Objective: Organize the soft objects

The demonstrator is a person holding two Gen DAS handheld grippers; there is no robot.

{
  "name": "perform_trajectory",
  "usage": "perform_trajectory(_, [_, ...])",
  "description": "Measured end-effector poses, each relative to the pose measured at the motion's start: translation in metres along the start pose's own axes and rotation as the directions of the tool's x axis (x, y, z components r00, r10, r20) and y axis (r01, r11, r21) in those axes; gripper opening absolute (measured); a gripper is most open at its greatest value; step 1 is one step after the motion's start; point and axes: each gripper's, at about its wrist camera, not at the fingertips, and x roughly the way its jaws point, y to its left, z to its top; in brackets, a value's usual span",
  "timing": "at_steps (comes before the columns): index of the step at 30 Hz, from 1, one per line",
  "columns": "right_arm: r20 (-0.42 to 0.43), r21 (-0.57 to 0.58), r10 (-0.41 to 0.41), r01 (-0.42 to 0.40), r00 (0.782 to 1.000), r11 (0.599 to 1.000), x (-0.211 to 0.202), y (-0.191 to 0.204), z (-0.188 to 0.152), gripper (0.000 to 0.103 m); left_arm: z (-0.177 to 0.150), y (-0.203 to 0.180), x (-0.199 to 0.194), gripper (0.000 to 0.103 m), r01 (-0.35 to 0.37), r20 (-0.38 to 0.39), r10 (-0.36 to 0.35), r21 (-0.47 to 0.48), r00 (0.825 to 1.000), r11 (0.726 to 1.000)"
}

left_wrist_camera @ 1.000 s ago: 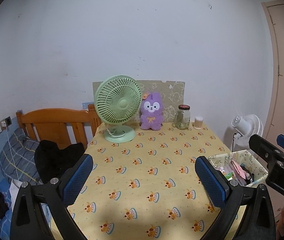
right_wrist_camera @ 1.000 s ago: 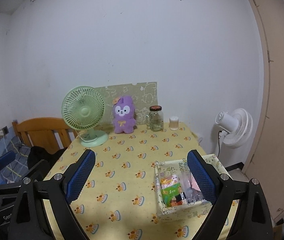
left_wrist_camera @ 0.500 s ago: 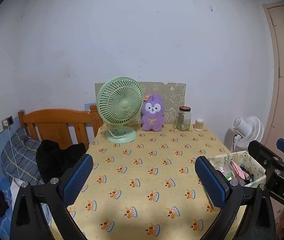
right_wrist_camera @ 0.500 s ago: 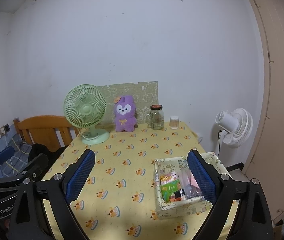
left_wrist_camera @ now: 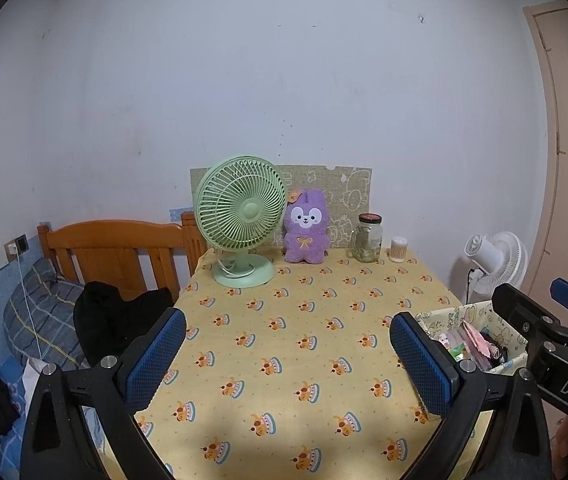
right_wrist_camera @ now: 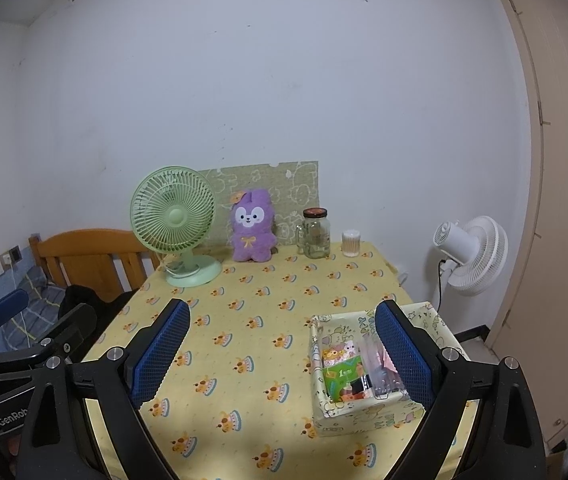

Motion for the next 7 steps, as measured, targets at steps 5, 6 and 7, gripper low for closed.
perform_trajectory(5, [-0.005, 0.005, 0.003, -0.003, 1.0, 1.0, 0.0028, -0.0016, -0.001, 0.096, 0.0003, -0.0004, 0.0032, 0.103, -0.001, -0.007, 0.001, -0.004, 1.0, 1.0])
perform_trajectory(6, [-0.006, 0.005, 0.003, -0.003, 1.0, 1.0, 0.0035, -0.0023, -0.0012, 0.096, 0.0002, -0.0004, 0.0038, 0.103, -0.001, -0.008, 0.001, -0.004, 1.0, 1.0])
perform_trajectory(7, [-0.008, 0.005, 0.004, -0.004, 1.0, 1.0, 0.0044, -0.0027, -0.0015, 0.096, 0.0001, -0.0007, 0.0044, 0.103, -0.002, -0.009, 0.002, -0.003, 1.0, 1.0])
